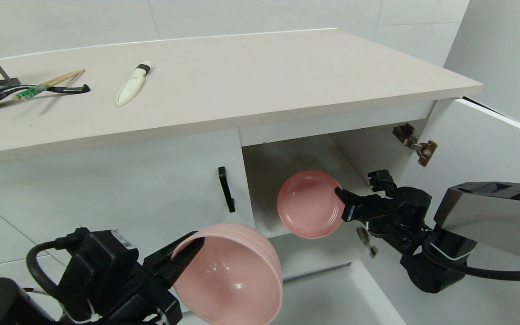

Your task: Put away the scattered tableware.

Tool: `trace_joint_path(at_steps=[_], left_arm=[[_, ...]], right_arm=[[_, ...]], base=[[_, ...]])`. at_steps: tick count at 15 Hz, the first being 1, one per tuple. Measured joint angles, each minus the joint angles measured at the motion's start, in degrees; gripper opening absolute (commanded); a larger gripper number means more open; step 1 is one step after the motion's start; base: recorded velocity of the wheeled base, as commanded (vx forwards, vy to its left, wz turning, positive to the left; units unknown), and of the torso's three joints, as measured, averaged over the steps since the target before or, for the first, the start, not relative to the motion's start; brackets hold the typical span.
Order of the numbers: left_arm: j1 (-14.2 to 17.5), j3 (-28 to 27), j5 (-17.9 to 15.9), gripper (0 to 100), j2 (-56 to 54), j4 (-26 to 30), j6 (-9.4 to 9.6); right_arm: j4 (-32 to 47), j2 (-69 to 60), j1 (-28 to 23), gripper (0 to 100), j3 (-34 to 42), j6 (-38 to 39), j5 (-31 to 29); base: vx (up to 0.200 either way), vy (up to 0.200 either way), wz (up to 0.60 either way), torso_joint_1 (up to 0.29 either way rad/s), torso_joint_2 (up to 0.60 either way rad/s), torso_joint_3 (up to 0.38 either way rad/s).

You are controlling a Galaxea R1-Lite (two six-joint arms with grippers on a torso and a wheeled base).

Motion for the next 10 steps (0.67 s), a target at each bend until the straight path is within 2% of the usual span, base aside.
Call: trace_joint_path(at_steps=[2,10], left_arm=[[0.0,0.0,-0.1,0,-1.2,0.0,-0.09],[0.0,0.0,-0.1,0,-2.1,0.0,0.06]], right_arm=[[0.0,0.4,0.7,0,-0.3,0.0,0.0],[-0.1,0.4,1.3,0,0.0,0.0,-0.2]], base=[[0.2,0.0,0.0,0.005,0.0,0.005],[0.0,0.0,0.0,0.0,0.0,0.0]])
